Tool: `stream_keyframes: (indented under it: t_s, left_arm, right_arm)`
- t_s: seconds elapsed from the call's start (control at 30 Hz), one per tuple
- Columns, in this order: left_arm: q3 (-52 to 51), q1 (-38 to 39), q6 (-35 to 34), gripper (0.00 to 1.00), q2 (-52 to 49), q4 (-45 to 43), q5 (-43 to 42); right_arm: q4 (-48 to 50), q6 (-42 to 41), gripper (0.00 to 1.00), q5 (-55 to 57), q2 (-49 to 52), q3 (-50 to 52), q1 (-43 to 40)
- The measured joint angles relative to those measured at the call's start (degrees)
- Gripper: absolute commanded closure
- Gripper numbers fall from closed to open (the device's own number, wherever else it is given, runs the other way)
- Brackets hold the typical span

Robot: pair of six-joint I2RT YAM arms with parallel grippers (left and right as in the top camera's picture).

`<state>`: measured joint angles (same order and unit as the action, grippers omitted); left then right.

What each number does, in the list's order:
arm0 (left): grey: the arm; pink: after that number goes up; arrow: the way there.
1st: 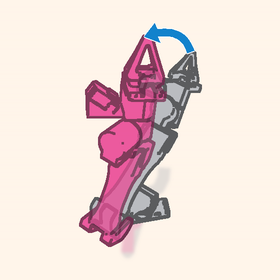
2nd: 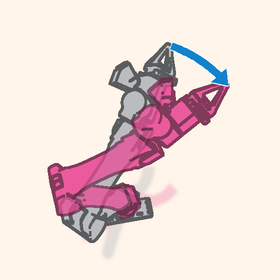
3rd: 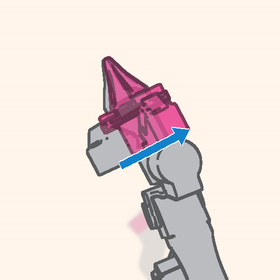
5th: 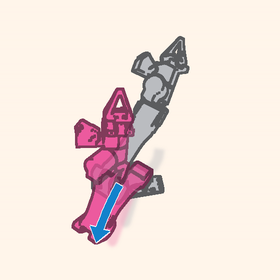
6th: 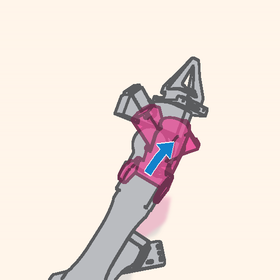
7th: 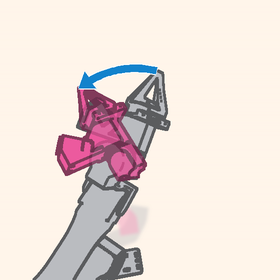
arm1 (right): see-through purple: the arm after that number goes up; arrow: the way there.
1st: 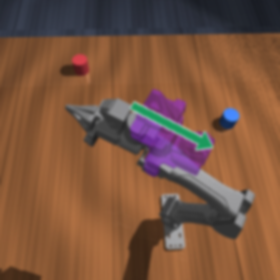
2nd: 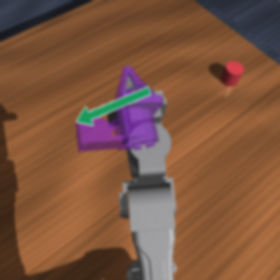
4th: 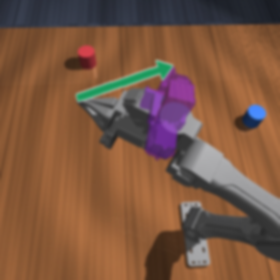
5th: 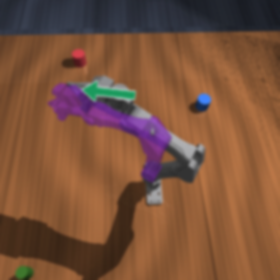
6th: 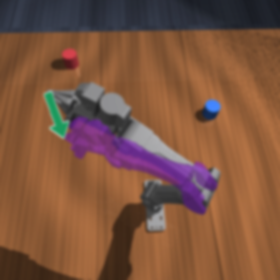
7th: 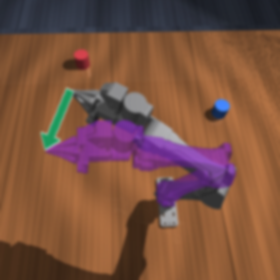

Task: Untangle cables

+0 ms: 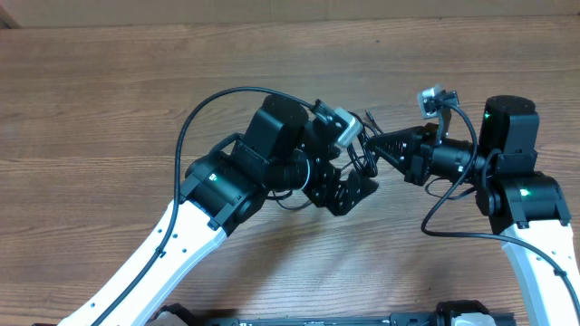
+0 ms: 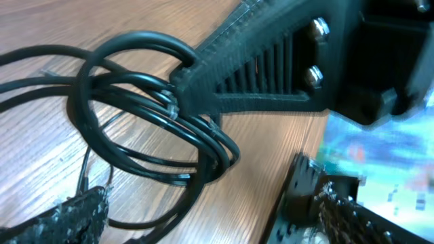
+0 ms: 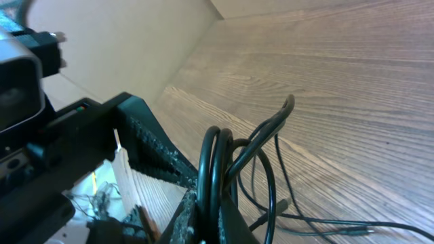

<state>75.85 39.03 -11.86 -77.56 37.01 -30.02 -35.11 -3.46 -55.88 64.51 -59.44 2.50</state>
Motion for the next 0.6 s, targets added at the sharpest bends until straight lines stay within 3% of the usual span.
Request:
stream_keyframes:
  t_s: [0.33,0.6]
  left_arm:
    - [0.0,6.4,-13.4,0.0,-0.2,-2.0,18.7]
    - [0.0,7.9,-15.3,0.0,-3.0,-4.5,28.6]
  right_arm:
    - [4.1,-9.5,0.96,1.6,0.0,0.0,0.0]
    - [4.1,-11.4,0.96,2.2,0.0,0.0,0.0]
